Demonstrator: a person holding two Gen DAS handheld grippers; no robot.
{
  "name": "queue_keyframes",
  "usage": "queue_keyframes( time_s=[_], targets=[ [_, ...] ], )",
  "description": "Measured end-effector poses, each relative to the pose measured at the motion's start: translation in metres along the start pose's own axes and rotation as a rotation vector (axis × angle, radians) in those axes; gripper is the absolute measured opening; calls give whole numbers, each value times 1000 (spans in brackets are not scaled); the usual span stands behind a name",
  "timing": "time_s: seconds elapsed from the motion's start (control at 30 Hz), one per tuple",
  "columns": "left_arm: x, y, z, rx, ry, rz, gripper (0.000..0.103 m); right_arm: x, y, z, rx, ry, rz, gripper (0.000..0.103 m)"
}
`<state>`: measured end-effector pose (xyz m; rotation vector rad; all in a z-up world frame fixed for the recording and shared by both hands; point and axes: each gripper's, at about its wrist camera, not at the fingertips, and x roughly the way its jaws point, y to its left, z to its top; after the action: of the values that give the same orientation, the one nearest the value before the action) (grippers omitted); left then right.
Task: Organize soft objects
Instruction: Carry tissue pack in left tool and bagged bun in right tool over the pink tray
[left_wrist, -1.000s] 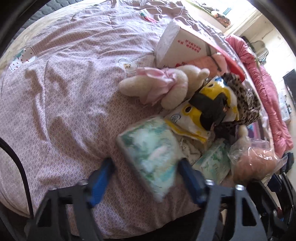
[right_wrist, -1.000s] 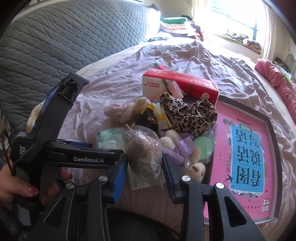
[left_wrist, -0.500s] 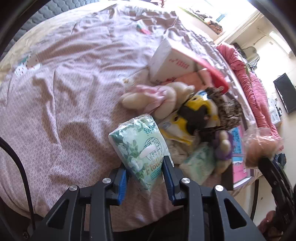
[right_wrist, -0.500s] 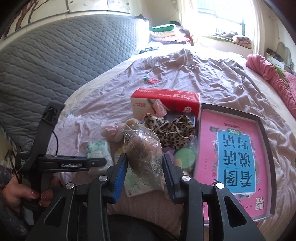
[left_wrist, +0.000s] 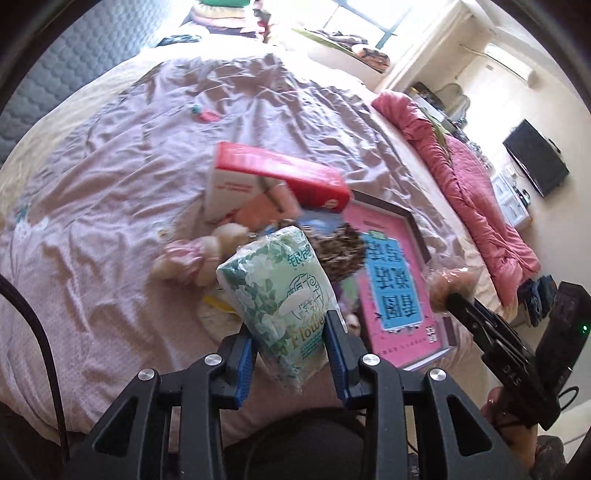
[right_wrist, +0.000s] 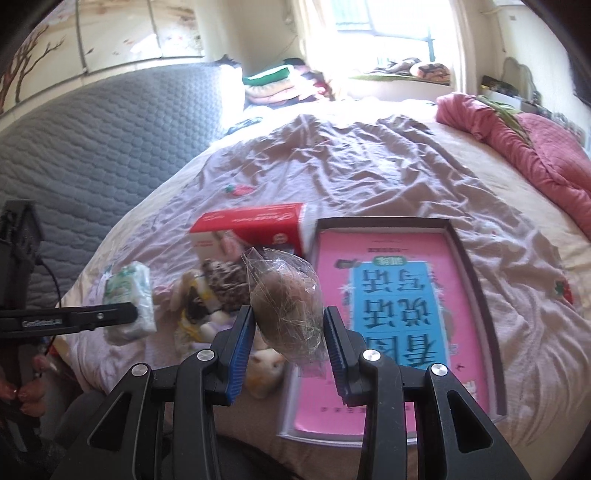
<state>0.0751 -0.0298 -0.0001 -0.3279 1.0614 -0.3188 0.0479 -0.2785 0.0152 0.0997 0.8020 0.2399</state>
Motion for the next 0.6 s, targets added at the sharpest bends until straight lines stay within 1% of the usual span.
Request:
queue_keyframes(
  time_s=[0.17, 0.3, 0.43, 0.6],
  targets=[
    [15, -45, -1, 76, 32, -29, 35, -12, -39, -3, 54, -18, -58, 40],
    [37, -83, -5, 139, 74, -40, 35, -18, -65, -12, 105, -16, -81, 40],
    [62, -120, -10, 202, 118, -44, 35, -15, -84, -21, 131, 7, -96, 40],
    [94, -155, -21, 292, 175, -23, 35, -9, -102, -35, 158, 43, -103, 40]
  ],
)
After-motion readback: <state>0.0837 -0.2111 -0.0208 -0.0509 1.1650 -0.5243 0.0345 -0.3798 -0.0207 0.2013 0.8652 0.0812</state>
